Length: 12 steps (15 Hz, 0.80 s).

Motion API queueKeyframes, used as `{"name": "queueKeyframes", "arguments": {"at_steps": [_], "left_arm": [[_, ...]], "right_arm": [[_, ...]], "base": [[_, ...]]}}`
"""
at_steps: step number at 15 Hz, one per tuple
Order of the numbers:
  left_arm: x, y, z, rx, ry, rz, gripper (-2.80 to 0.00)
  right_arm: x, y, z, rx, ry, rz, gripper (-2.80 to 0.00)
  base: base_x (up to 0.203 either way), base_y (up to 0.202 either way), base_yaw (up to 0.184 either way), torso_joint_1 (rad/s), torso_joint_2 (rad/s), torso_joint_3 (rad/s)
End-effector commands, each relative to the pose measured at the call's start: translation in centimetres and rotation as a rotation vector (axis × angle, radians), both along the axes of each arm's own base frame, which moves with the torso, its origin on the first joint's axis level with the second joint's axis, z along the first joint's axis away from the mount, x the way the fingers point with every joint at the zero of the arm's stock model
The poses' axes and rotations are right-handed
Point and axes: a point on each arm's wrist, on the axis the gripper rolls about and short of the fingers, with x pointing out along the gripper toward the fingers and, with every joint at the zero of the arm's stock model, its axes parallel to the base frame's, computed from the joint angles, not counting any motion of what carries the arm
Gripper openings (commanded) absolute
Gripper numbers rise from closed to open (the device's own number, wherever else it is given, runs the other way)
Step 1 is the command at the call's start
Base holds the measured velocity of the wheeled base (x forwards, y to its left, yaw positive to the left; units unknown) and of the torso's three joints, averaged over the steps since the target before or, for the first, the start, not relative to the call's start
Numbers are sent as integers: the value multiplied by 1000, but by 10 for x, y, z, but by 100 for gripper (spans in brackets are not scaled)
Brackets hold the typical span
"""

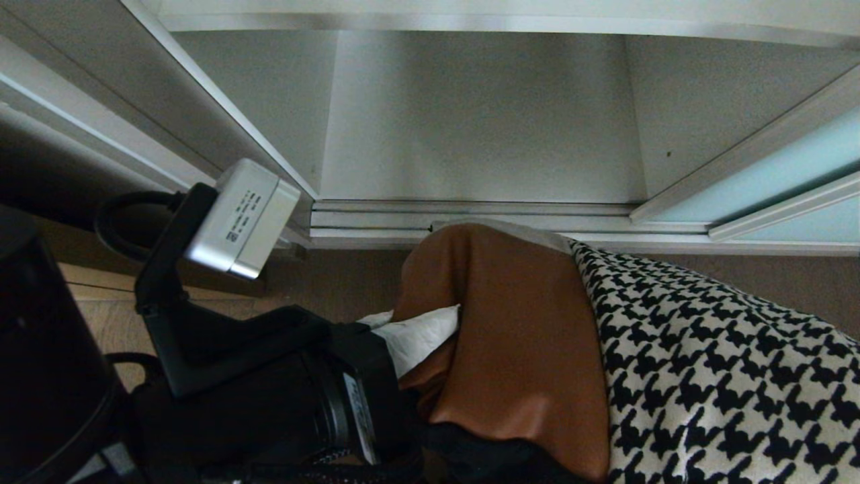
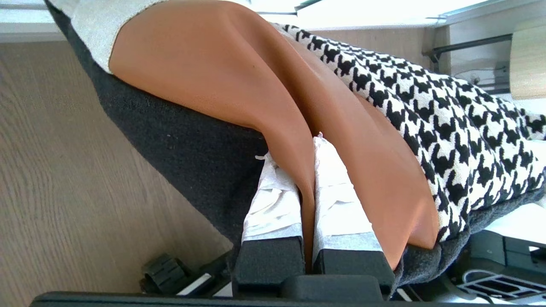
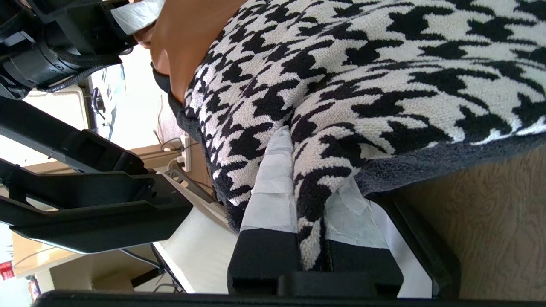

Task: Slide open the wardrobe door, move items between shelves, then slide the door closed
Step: Place the pillow on the higher shelf

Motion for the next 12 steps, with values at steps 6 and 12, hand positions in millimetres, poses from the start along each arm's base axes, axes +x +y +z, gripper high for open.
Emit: {"name": "queueKeyframes", "arguments": {"at_steps": [6, 12], "left_arm": [[4, -7, 6, -40, 12, -1, -280], [4, -6, 10, -55, 11, -3, -280]], "right_arm": [[0, 0, -1, 0, 3, 5, -280], [-1, 0, -1, 1, 1, 5, -280]], "base": [[0, 0, 0, 0, 0, 0], [0, 0, 0, 2, 3, 87]]}}
